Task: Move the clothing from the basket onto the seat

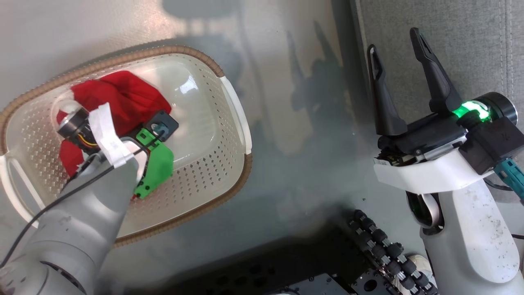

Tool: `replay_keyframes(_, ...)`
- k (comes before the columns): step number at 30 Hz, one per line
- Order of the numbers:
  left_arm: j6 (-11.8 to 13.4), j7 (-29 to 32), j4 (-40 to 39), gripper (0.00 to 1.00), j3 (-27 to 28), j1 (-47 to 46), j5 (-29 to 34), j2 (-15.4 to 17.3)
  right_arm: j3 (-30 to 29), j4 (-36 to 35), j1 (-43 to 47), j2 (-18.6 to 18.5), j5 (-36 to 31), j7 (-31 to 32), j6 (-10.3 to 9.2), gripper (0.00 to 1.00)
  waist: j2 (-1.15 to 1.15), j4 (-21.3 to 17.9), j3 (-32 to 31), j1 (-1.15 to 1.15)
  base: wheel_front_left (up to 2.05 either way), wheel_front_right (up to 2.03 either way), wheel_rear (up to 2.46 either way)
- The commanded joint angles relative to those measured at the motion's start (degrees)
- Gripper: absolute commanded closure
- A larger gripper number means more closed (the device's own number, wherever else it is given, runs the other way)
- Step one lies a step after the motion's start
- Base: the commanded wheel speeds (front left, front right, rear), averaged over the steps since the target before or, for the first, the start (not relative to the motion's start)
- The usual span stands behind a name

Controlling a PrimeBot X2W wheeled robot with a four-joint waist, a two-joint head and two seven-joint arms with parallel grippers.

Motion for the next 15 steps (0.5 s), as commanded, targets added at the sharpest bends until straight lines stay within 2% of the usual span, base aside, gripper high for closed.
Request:
replay_keyframes(1,0.35,-0.30,0.02,1.00,-0.02,0.82,-0.65,-0.21,-0.08,0.36,-0.29,-0.14,-0.20,-0.11,-0.07,0.00,0.50,0.32,-1.16,0.00,0.00,0.00,0.00)
replay_keyframes(7,0.51,-3.82,0.01,1.00,-0.19,1.07,-1.29,-2.15,-0.20,2.34,-0.49,-0.15,-0.29,-0.11,-0.07,0.00,0.50,1.39,-4.39,0.00,0.00,0.00,0.00)
replay_keyframes(15,-0.55,-8.46,0.01,1.00,0.08,1.99,-2.47,-4.49,-0.30,4.97,-0.12,-0.16,-0.62,-0.11,-0.07,0.00,0.50,3.53,-10.15,0.00,0.00,0.00,0.00)
